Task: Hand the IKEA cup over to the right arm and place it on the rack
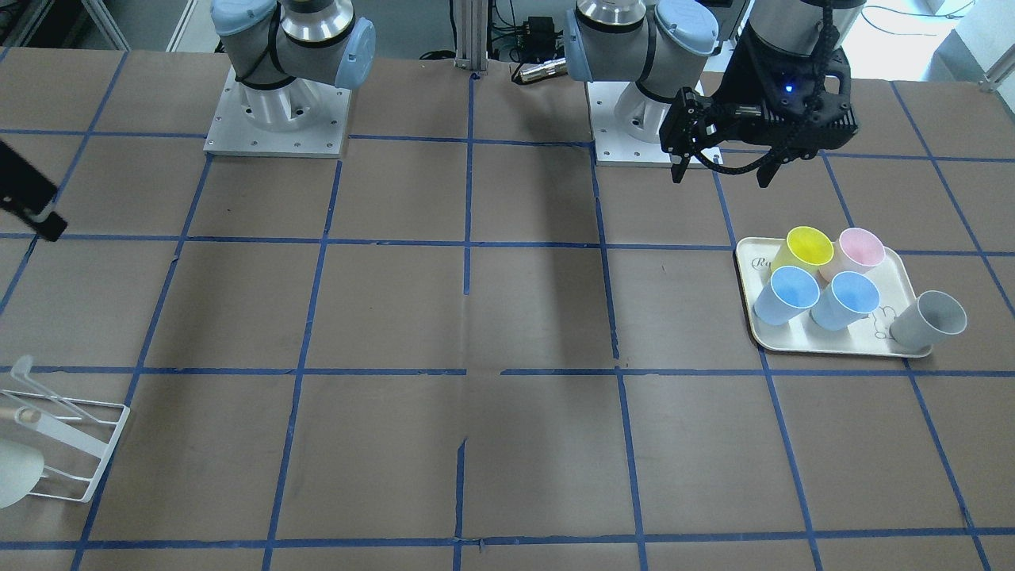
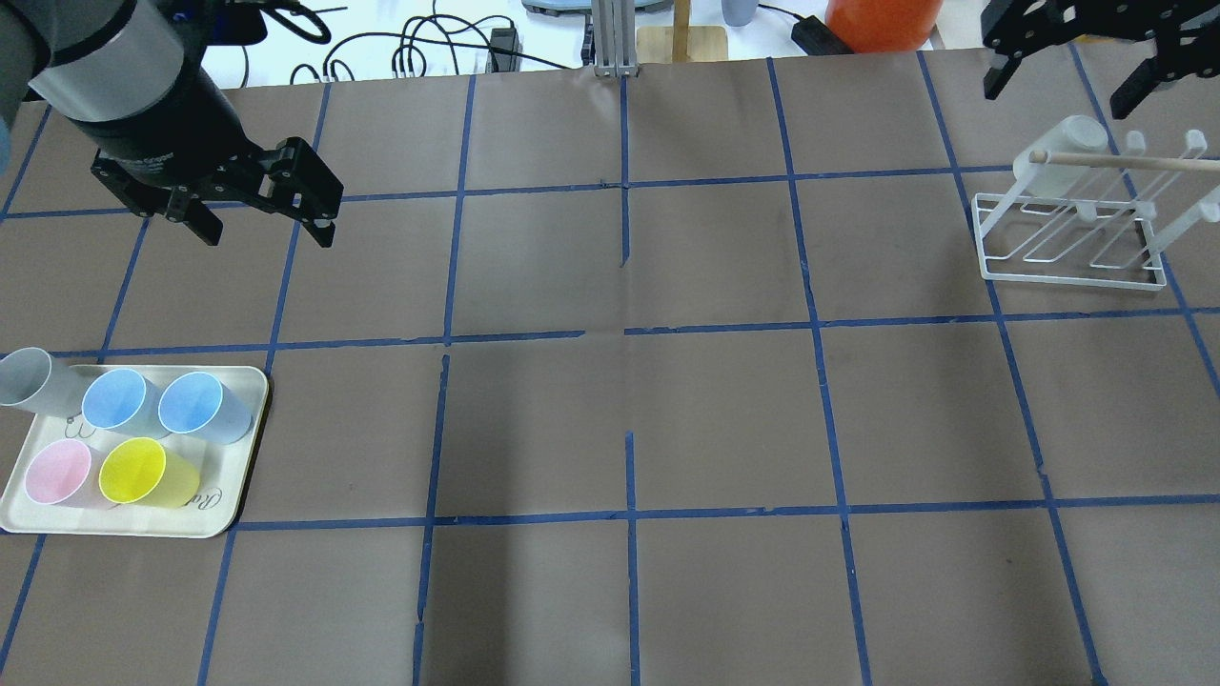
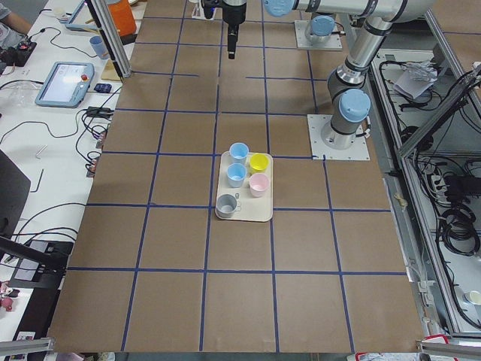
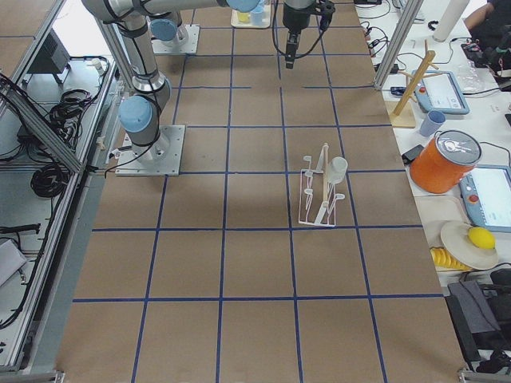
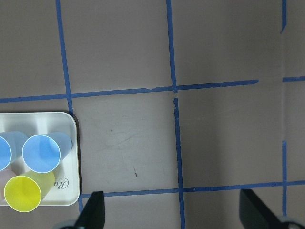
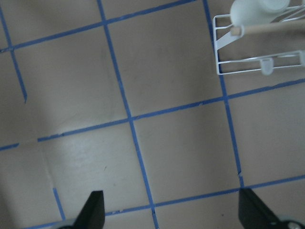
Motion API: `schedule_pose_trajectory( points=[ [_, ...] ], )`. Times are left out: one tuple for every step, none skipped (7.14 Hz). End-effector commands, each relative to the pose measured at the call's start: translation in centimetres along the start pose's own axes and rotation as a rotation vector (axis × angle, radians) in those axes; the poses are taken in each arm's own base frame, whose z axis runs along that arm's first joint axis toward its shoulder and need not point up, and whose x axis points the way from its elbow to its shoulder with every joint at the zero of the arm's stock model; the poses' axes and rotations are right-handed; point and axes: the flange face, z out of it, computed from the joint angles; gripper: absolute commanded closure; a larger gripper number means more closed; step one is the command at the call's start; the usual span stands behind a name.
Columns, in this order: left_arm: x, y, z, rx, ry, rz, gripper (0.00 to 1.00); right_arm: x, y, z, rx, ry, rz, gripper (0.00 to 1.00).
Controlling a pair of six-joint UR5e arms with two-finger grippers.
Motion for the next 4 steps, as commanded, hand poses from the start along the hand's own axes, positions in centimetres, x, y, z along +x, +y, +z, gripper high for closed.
schedule_pose_trajectory(
  points=[
    [0.0, 0.1, -0.1, 0.001, -0.002, -0.001, 0.0, -1.5, 5.1, 3.5, -0.078, 0.054, -0.021, 0.0],
    [-0.1, 0.1, -0.1, 0.001, -0.003, -0.001, 0.0, -1.7, 6.6, 4.1, -0.071, 0.054, -0.009, 0.0],
    [-0.1, 0.1, -0.1, 0.001, -0.003, -0.001, 0.0, -2.4, 7.0, 5.2, -0.082, 0.062, 0.005, 0.0],
    [0.0, -0.1, 0.0, 0.0, 0.0, -0.004, 0.0, -3.8, 7.1, 5.0, -0.039, 0.063, -0.005, 0.0]
  ],
)
